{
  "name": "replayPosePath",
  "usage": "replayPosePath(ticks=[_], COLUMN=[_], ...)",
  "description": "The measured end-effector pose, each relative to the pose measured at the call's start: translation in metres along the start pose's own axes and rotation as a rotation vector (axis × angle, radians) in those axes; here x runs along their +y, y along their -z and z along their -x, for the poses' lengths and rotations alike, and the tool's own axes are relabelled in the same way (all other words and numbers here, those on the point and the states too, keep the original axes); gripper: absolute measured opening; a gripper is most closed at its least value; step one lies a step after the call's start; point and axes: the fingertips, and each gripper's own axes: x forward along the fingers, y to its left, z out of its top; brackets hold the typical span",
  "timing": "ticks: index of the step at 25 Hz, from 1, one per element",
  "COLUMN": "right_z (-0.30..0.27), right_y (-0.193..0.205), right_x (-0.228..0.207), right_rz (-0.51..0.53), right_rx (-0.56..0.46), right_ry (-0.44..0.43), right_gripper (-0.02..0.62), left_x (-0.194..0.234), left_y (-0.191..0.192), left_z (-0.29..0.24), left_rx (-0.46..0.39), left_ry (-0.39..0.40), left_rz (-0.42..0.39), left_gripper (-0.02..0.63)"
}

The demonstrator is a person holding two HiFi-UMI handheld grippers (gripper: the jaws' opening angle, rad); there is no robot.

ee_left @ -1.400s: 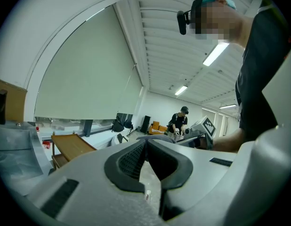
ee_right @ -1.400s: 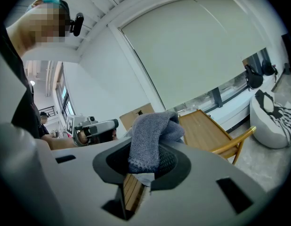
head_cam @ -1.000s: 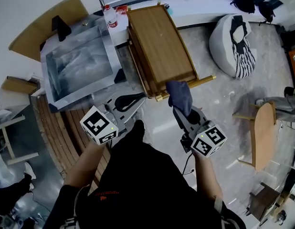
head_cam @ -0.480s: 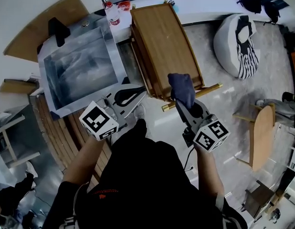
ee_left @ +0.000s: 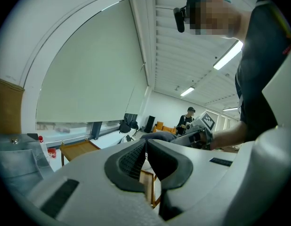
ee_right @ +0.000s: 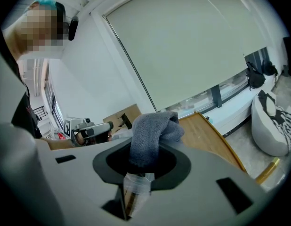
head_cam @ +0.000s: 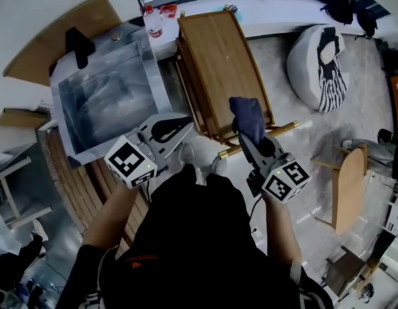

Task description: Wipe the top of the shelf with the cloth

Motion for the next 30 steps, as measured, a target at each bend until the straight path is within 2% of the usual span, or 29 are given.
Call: replayPosePath(ticks=[9,17,30], right_z=[-0.024,-0.057,-0.101], right_y=[-0.023,-0.032,-0.056], right_x=[-0.014,-0.040,-0.101], right_rz=[0.032,0.103,0.202], right_rx=[0.021,0.082,0.183], right_ry=[-0.032,-0.099,-0.255], right_gripper=[0.089,0.089,0.089], left_x=[0.018,0.040,0.064], left_y=[-0.014,-0.007,-0.001], left_z=[0.002,-0.001,-0.050], left_rx=[-0.019,-0.018,-0.011], left_ry=[-0.056,-0.186,-0.371], left_rz=[-0.006,0.023,0.060], left_gripper=[0.028,0.028,0.028])
